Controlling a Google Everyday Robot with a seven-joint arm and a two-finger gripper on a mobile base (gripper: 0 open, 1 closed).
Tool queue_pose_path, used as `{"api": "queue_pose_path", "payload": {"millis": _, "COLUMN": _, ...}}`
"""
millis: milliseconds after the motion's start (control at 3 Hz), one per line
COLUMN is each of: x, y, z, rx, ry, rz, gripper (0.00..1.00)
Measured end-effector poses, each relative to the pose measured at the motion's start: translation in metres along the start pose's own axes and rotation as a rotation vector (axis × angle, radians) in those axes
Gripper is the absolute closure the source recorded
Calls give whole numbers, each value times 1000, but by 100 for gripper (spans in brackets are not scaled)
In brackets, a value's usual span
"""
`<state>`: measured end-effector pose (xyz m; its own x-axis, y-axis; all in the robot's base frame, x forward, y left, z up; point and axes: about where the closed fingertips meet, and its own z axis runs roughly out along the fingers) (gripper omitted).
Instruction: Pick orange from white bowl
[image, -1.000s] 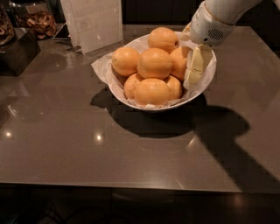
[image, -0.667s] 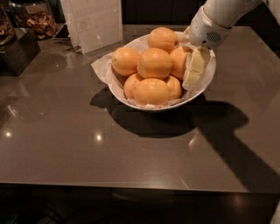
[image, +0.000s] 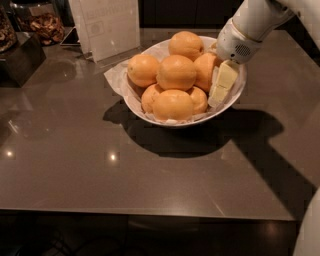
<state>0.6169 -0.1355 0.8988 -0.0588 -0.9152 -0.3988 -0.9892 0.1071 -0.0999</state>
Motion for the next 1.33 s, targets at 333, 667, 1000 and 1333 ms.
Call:
{"api": "queue_pose_path", "payload": {"millis": 333, "x": 3, "y": -2, "z": 5, "rx": -16, "ry": -16, "rz": 17, "gripper": 0}}
{"api": "queue_pose_path", "payload": {"millis": 667, "x": 3, "y": -2, "z": 5, "rx": -16, "ry": -16, "rz": 17, "gripper": 19}}
{"api": "queue_pose_path", "payload": {"millis": 1000, "x": 3, "y": -2, "z": 5, "rx": -16, "ry": -16, "rz": 17, "gripper": 42}}
{"api": "queue_pose_path", "payload": {"millis": 1333, "x": 3, "y": -2, "z": 5, "rx": -16, "ry": -16, "rz": 17, "gripper": 65}}
